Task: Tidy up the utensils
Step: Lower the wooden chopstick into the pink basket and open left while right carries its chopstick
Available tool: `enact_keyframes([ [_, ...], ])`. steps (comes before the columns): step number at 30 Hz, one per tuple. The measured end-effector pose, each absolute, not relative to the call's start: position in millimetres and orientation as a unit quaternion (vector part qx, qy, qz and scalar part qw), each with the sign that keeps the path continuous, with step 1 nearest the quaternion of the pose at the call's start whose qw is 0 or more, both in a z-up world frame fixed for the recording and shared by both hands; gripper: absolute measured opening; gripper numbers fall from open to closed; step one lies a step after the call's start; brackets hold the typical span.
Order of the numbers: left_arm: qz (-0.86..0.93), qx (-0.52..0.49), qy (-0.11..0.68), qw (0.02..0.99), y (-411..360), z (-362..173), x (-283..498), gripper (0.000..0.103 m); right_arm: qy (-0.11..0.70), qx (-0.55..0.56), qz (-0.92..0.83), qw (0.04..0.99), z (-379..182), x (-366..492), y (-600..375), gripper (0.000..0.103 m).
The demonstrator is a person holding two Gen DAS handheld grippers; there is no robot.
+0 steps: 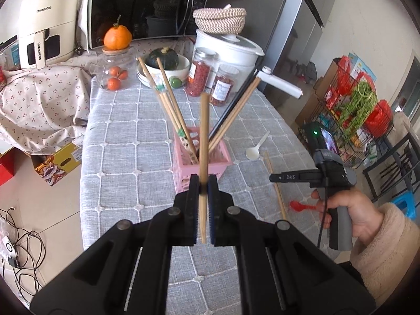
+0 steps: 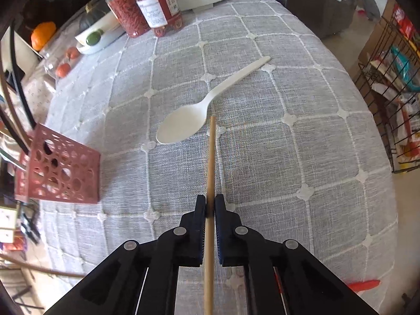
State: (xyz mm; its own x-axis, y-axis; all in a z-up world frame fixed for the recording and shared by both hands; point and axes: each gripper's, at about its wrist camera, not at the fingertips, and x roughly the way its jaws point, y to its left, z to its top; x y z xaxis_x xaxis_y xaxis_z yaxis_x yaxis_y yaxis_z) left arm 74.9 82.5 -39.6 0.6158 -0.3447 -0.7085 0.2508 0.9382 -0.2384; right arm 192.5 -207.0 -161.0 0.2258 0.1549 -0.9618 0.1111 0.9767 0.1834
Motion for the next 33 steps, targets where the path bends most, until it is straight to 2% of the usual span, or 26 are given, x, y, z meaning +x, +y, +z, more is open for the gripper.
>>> enact_keyframes([
  [10,-0.156,-0.1,0.274,0.944,98.3,12.3,62.4,0.007,0.548,0.14,0.06,0.822,-93.8,163.0,-226.6,0.007],
  [16,-0.145,-0.112,0.218,0.959,94.0,19.4,67.9,0.007,0.519,0.144,0.076,0.839,-66.8,149.4,-227.7,0.007],
  [23,-0.14,-0.115,0.229,0.956,80.0,5.3,88.1,0.007,0.509,0.138,0.085,0.845,-60.6,147.9,-222.5,0.007],
  [30,-0.138,-0.119,0.284,0.941,70.1,-19.6,113.4,0.007,0.506,0.14,0.087,0.847,-58.4,146.0,-223.0,0.007],
  [33,-0.133,-0.117,0.284,0.942,69.1,-23.9,119.0,0.007,0.504,0.142,0.09,0.847,-56.2,144.9,-223.8,0.007],
])
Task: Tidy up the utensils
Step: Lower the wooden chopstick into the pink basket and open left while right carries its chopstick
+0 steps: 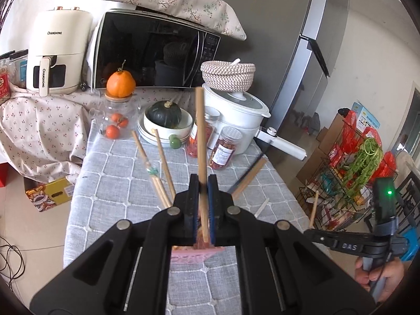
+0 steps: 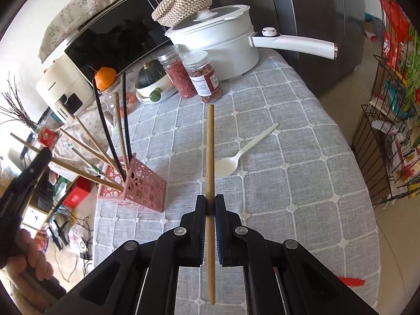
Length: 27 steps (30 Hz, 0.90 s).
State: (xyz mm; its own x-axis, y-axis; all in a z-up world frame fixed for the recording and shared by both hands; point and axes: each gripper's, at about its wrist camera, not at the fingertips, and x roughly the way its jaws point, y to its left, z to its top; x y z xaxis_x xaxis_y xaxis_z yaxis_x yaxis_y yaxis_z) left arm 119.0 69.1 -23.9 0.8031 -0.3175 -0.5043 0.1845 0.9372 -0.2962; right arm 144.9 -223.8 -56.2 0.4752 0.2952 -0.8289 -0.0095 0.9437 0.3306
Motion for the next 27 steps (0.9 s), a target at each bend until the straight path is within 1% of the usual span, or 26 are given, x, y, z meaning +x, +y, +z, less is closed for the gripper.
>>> enact_keyframes([
  [10,-0.109,-0.147,0.289,0.94,76.4,-28.0,131.9,0.007,0.496,0.148,0.099,0.85,-48.7,139.6,-226.4,0.007],
  [22,-0.112,-0.118,0.326,0.931,58.3,-46.7,145.5,0.008,0.49,0.155,0.102,0.851,-46.0,138.3,-228.1,0.007],
  [23,-0.11,-0.118,0.327,0.931,57.7,-47.8,146.1,0.011,0.489,0.156,0.104,0.852,-44.9,137.9,-228.0,0.007],
  [24,-0.11,-0.12,0.328,0.931,57.4,-48.6,146.7,0.024,0.486,0.157,0.106,0.853,-43.6,137.4,-227.6,0.007],
  [25,-0.109,-0.122,0.326,0.931,57.6,-48.4,146.2,0.032,0.483,0.159,0.108,0.854,-41.9,136.8,-227.6,0.007],
  [26,-0.105,-0.123,0.322,0.933,57.9,-47.3,144.9,0.047,0.48,0.16,0.11,0.856,-39.7,136.3,-227.6,0.007],
  [27,-0.1,-0.123,0.315,0.936,58.6,-44.6,143.0,0.055,0.475,0.162,0.113,0.857,-37.1,135.4,-227.6,0.007],
])
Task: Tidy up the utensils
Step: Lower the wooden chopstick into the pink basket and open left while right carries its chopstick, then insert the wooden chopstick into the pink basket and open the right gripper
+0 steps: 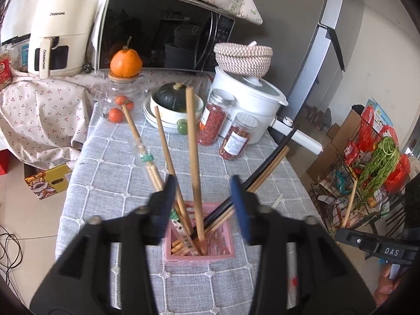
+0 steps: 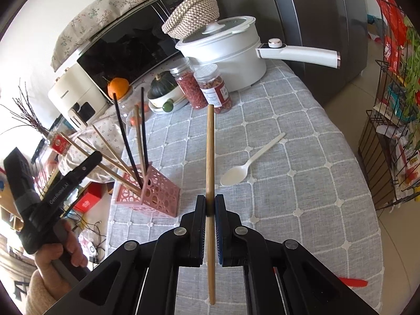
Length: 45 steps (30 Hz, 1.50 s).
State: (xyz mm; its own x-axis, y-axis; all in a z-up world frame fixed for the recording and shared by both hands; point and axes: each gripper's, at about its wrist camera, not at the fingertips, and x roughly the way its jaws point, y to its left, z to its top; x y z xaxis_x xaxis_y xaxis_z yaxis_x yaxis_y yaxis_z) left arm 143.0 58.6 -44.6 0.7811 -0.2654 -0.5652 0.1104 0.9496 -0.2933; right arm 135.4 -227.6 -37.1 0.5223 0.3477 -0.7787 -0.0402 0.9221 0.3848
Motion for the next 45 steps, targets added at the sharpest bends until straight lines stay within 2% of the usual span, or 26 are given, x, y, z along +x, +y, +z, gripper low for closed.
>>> enact_keyframes([
  [6,-0.078,-0.114,0.3,0.944,65.9,-28.7,129.1,0.075,0.442,0.176,0.131,0.87,-18.6,131.0,-225.7,0.007],
  [11,-0.065,-0.105,0.314,0.941,77.4,-25.6,115.4,0.082,0.41,0.193,0.144,0.88,-3.0,129.6,-218.7,0.007],
  [26,-0.056,-0.094,0.393,0.913,122.5,-45.7,88.9,0.083,0.282,0.243,0.147,0.916,21.9,146.6,-168.1,0.007],
  [35,-0.061,-0.106,0.414,0.902,139.6,-54.7,84.0,0.083,0.188,0.215,0.106,0.952,29.9,151.9,-131.0,0.007],
  [45,-0.065,-0.103,0.423,0.898,143.0,-58.9,84.2,0.083,0.19,0.193,0.103,0.957,6.9,167.7,-99.3,0.007],
])
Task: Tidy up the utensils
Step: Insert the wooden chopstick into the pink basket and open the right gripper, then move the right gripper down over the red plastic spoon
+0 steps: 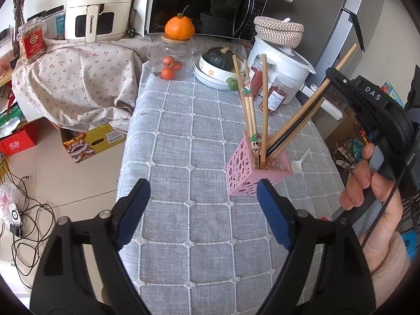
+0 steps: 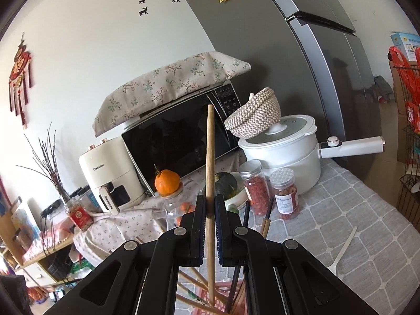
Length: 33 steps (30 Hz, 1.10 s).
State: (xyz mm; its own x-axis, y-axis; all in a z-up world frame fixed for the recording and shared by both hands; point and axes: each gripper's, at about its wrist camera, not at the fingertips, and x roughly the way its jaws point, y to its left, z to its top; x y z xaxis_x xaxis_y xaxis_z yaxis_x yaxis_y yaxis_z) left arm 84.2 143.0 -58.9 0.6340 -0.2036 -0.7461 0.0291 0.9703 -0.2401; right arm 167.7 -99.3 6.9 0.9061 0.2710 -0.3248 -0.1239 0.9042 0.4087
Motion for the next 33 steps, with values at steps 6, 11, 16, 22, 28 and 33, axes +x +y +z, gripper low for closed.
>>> enact_keyframes([
  [6,-0.066,-0.097,0.428,0.896,138.0,-62.0,86.0,0.083,0.204,0.175,0.095,0.959,-10.3,171.7,-87.0,0.007],
  [11,-0.068,-0.088,0.431,0.895,132.0,-63.7,87.4,0.083,0.223,0.176,0.103,0.953,-20.1,173.0,-83.6,0.008],
  [16,-0.072,-0.082,0.434,0.894,125.8,-64.6,88.4,0.083,0.218,0.171,0.118,0.954,-7.4,164.7,-88.9,0.029],
  [22,-0.085,-0.075,0.439,0.891,114.3,-66.5,88.8,0.083,0.224,0.168,0.135,0.951,13.7,149.3,-110.3,0.051],
  [28,-0.103,-0.073,0.45,0.884,99.4,-71.3,89.6,0.083,0.254,0.131,0.126,0.95,27.7,136.6,-150.6,0.067],
  [33,-0.118,-0.068,0.462,0.877,81.6,-75.8,92.0,0.083,0.293,0.093,0.103,0.946,21.3,126.0,-188.7,0.075],
])
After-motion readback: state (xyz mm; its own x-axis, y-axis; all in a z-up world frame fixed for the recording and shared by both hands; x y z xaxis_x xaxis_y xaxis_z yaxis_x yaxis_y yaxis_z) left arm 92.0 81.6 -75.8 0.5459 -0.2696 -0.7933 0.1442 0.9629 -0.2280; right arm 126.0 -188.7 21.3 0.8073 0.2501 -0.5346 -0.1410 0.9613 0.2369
